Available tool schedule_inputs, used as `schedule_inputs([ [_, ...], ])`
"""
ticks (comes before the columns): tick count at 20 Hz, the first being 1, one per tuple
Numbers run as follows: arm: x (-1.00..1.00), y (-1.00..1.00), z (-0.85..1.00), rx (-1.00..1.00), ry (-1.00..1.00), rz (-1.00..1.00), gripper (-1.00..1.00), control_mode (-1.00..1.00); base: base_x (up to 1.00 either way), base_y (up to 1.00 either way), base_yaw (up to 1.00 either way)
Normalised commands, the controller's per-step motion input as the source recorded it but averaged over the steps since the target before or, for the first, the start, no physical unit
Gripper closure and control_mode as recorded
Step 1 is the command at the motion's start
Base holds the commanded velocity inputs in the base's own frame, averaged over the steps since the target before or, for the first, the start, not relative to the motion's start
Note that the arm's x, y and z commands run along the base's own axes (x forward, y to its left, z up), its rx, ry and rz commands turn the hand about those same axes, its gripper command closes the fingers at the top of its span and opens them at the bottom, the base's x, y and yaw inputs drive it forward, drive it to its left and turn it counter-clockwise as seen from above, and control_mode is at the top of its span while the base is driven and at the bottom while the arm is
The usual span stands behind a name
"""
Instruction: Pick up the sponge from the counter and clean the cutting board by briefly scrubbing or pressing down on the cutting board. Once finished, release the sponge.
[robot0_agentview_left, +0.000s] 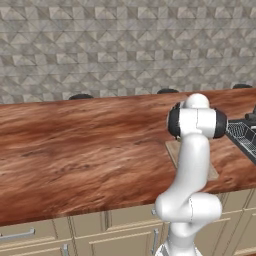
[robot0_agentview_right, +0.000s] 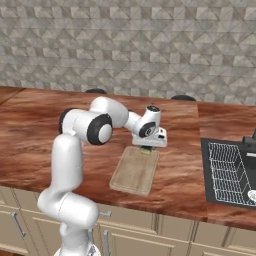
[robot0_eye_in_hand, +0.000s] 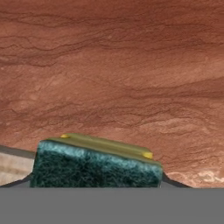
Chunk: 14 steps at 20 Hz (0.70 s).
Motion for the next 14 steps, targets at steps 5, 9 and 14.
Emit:
schedule_inputs([
  [5,-1.0,-0.23,-0.63,0.0,-0.05,0.0,1.0,-1.0,0.0,0.0,0.0],
  [9,-1.0,-0.29,-0.63,0.0,-0.03,0.0,1.0,-1.0,0.0,0.0,0.0],
  [14,-1.0,-0.24,-0.66,0.0,-0.02,0.0,1.0,-1.0,0.0,0.0,0.0],
])
